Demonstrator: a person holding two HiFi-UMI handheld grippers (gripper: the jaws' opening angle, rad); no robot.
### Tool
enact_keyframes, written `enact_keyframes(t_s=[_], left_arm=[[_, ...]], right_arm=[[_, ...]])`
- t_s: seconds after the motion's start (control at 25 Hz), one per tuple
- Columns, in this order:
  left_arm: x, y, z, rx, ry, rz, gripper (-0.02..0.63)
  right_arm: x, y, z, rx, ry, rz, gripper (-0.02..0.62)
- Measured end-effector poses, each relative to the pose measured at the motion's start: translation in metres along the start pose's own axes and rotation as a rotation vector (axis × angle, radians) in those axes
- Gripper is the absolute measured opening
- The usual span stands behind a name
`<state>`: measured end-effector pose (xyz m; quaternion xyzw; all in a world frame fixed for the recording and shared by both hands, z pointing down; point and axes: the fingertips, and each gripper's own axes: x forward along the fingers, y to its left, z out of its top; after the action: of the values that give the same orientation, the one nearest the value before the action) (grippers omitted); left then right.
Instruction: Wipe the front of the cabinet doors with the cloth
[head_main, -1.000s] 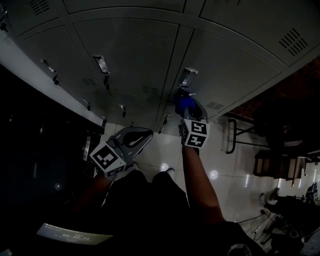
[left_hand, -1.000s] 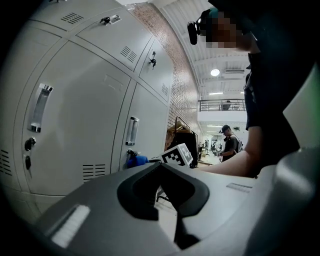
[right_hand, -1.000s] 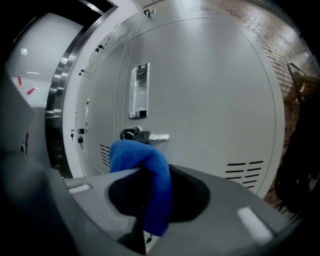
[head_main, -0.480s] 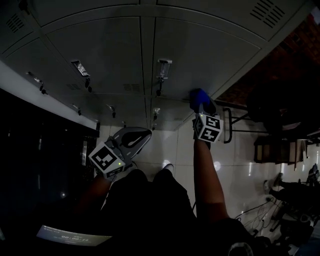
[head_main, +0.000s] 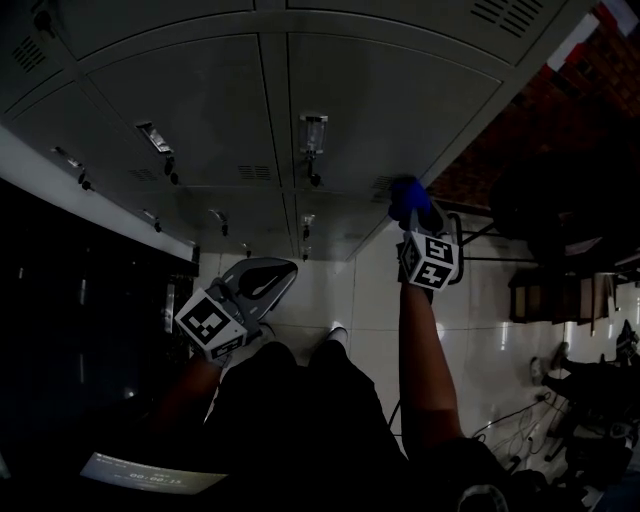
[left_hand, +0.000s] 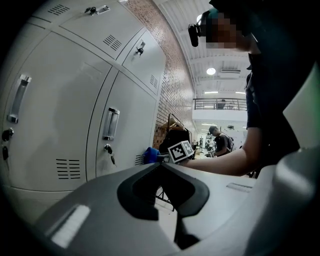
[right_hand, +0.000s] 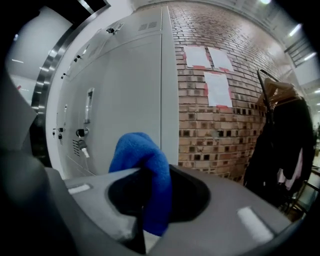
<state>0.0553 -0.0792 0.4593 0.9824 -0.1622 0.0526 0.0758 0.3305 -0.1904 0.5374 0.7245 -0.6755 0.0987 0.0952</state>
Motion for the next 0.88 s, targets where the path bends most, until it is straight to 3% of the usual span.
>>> enact_keyframes(t_s=[0.44, 0.6, 0.88], left_arm=[[-0.016, 0.003, 0.009, 0.044, -0.017, 0.013, 0.002], [-0.019, -0.002, 0.020, 0.060, -0.035, -0.009, 0.002], [-0.021, -0.008, 0.029, 0.063, -0.048, -0.037, 0.000]], right_arm=[[-0.112, 0.138, 0.029, -0.044, -0.062, 0.517, 0.069], [-0.140, 0.164, 0.042, -0.047, -0.081, 0.588, 0.069], [-0.159, 0.188, 0.071, -0.052, -0.112, 0.611, 0.069]])
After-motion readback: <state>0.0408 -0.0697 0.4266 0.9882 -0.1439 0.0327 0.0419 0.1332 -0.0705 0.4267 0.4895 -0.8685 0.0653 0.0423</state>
